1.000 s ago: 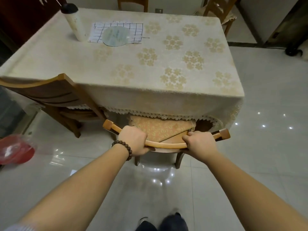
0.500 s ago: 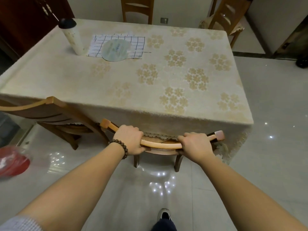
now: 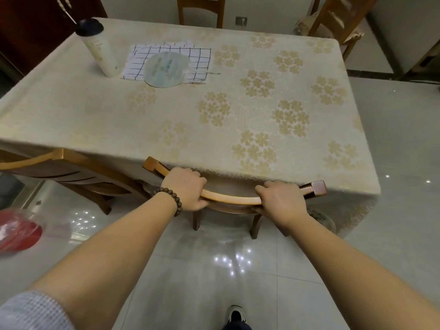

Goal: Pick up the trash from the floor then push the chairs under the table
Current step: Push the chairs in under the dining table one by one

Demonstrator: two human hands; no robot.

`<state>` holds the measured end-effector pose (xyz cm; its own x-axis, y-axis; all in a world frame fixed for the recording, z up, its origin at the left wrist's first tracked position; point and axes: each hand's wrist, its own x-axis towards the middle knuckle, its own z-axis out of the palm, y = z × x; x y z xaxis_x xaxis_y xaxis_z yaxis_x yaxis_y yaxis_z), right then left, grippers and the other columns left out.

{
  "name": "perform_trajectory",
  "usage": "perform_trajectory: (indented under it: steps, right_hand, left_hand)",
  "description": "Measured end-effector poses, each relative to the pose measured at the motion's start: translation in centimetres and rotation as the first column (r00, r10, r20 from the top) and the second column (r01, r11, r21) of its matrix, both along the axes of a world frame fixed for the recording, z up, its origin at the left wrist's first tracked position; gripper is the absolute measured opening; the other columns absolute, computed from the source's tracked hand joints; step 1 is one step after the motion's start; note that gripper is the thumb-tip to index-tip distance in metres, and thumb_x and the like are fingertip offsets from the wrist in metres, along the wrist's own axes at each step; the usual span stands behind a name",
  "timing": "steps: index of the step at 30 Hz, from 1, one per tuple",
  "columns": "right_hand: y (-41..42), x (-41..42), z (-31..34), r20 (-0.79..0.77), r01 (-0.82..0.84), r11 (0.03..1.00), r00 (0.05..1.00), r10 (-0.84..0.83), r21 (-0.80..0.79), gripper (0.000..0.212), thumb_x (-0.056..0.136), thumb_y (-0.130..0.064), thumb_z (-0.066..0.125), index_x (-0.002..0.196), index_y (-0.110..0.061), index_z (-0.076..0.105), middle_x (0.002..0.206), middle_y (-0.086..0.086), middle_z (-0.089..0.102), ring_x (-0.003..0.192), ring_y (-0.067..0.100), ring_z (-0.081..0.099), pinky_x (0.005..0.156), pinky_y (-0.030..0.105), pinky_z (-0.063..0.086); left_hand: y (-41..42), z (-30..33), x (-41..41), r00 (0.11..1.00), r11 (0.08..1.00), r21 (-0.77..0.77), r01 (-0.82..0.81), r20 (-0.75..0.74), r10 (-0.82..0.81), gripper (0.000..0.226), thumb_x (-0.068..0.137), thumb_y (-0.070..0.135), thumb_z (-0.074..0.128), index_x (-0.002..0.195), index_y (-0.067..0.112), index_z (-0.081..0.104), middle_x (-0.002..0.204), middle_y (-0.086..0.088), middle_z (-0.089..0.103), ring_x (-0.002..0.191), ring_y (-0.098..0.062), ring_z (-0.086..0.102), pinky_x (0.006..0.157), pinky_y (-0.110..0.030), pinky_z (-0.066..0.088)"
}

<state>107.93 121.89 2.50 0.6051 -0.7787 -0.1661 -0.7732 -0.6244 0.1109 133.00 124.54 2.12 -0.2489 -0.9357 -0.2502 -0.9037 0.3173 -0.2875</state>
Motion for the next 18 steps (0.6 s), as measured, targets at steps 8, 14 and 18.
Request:
perform_trajectory:
  steps: [8,14,18]
  right_hand:
    - [0.5,0.4,-0.2,-0.021,0.090,0.996,0.996,-0.090,-0.028,0.036,0.083,-0.050,0.055,0.102,-0.020,0.052,0.100,0.003,0.061,0.093,0.026,0.054,0.080,0.040,0.038]
    - [2.8,0.5,0.1,0.101,0.192,0.981,0.977,-0.190,-0.009,0.071,0.086,-0.051,0.053,0.143,-0.020,0.026,0.153,0.013,0.023,0.144,0.029,0.008,0.113,0.057,0.000]
    - [6.0,-1.1,1.3,0.283,0.238,0.971,0.932,-0.227,-0.007,0.069,0.090,-0.053,0.042,0.148,-0.024,0.019,0.158,0.011,0.011,0.145,0.027,0.001,0.116,0.052,0.001]
  left_hand:
    - [0.6,0.4,-0.8,0.995,0.995,0.020,-0.100,-0.025,0.101,0.066,0.077,0.074,0.044,0.119,0.024,0.053,0.117,-0.003,0.056,0.112,-0.025,0.048,0.092,-0.044,0.037]
    - [3.8,1.5,-2.2,0.917,0.946,0.003,-0.323,-0.246,0.314,0.093,0.077,0.073,0.049,0.149,0.026,0.013,0.155,-0.004,0.023,0.144,-0.026,0.012,0.115,-0.052,0.010]
    - [7.5,2.6,-2.7,0.840,0.902,-0.080,-0.424,-0.408,0.358,0.084,0.083,0.068,0.046,0.149,0.026,0.016,0.154,-0.004,0.024,0.144,-0.024,0.014,0.116,-0.052,0.010]
